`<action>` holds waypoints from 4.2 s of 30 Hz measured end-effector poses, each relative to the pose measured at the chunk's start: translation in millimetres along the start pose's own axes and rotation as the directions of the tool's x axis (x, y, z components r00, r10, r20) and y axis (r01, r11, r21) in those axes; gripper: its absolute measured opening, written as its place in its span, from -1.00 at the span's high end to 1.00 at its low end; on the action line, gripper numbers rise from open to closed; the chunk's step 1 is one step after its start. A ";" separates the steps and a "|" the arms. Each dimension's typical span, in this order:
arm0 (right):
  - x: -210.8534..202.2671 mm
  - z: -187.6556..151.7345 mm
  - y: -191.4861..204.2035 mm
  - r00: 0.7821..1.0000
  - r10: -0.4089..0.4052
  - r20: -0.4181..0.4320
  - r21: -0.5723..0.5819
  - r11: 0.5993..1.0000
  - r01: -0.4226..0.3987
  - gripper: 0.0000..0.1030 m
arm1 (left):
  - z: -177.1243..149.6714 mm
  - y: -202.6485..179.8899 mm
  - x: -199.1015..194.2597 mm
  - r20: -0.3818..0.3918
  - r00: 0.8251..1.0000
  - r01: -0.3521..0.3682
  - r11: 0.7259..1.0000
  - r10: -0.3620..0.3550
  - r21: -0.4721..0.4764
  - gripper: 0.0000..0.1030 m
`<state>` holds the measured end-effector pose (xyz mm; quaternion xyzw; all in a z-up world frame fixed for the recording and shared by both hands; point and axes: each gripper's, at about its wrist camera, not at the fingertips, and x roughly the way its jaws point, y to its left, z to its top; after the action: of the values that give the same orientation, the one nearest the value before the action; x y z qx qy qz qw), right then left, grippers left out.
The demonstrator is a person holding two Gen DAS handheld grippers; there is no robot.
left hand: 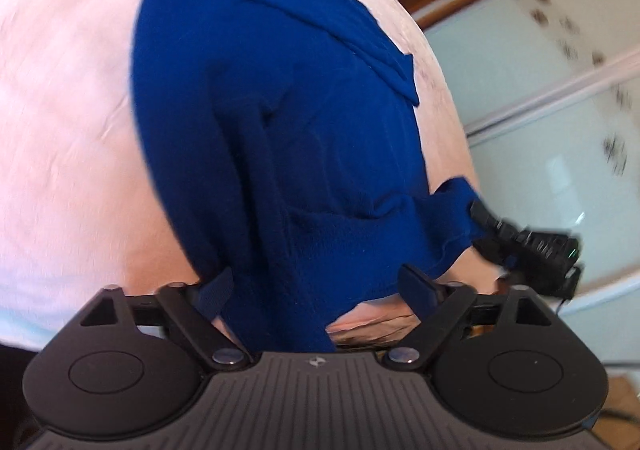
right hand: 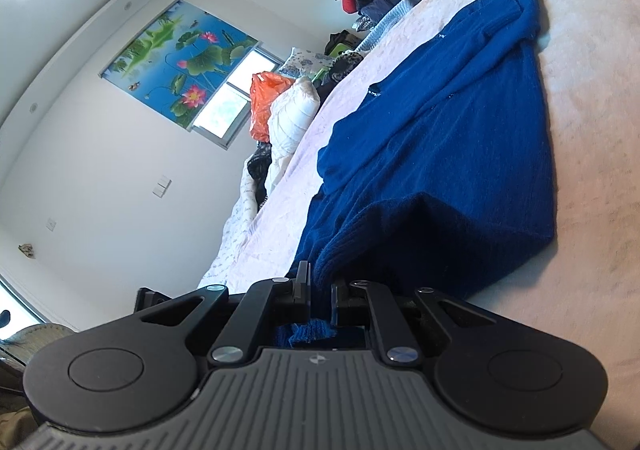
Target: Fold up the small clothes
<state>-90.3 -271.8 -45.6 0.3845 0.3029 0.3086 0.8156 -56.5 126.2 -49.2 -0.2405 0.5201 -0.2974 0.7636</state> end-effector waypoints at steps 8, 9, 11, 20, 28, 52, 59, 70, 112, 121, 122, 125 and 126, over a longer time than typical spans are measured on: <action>-0.5 10.8 1.4 0.999 -0.014 0.045 0.003 1.000 0.014 0.73 | 12.0 -31.2 -16.5 0.092 0.990 -0.120 0.978 0.105 0.168 0.83; -0.5 13.9 3.2 0.999 -0.011 0.052 -0.003 1.000 0.011 0.73 | 14.8 -36.1 -22.7 0.129 0.986 -0.127 0.973 0.103 0.194 0.83; -0.8 22.5 8.1 0.998 -0.005 0.068 -0.023 1.000 0.007 0.73 | 22.0 -45.6 -33.5 0.208 0.973 -0.146 0.960 0.096 0.237 0.83; 8.4 78.7 15.8 0.987 0.017 0.161 -0.083 0.997 -0.004 0.73 | 84.6 -65.8 -43.9 0.386 0.916 -0.217 0.941 0.105 0.258 0.84; 16.5 83.5 -6.8 0.984 -0.017 0.177 -0.035 0.999 0.023 0.73 | 85.9 -27.1 -32.7 0.144 0.986 -0.103 0.984 0.082 0.143 0.70; 21.4 52.1 -48.6 0.959 -0.251 0.134 0.064 0.967 0.245 0.08 | 27.9 -16.7 32.6 -0.025 0.997 -0.072 0.997 0.073 0.035 0.81; 39.8 55.8 -39.1 0.930 -0.352 0.111 -0.013 0.935 0.355 0.79 | 37.7 -45.3 -1.5 0.176 0.979 -0.137 0.973 0.104 0.185 0.82; 36.6 103.6 -13.1 0.950 -0.196 0.245 -0.038 0.977 0.211 0.80 | 99.3 -68.4 -28.6 0.403 0.910 -0.216 0.942 0.098 0.258 0.82; 139.0 231.3 -131.2 0.882 -0.345 0.320 0.188 0.936 0.298 0.79 | 306.6 -19.6 109.7 0.286 0.909 -0.362 0.914 0.303 0.182 0.81; 150.8 237.2 -153.2 0.893 -0.359 0.270 0.251 0.922 0.295 0.38 | 331.9 26.5 93.2 0.207 0.962 -0.168 0.983 0.180 -0.074 0.79; 151.9 238.0 -152.8 0.894 -0.359 0.269 0.248 0.922 0.296 0.36 | 333.5 30.3 91.2 0.208 0.965 -0.145 0.985 0.162 -0.096 0.78; 154.2 241.3 -150.8 0.893 -0.362 0.267 0.230 0.924 0.306 0.18 | 337.2 45.8 88.4 0.200 0.976 -0.045 0.981 0.083 -0.189 0.72; 154.0 241.7 -148.1 0.891 -0.369 0.266 0.223 0.922 0.316 0.18 | 337.6 51.3 87.9 0.203 0.977 -0.015 0.976 0.060 -0.219 0.68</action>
<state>222.9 -341.0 -79.8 0.4372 0.2633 0.0694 0.8572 295.3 120.1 -25.2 -0.3420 0.4712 -0.1977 0.7887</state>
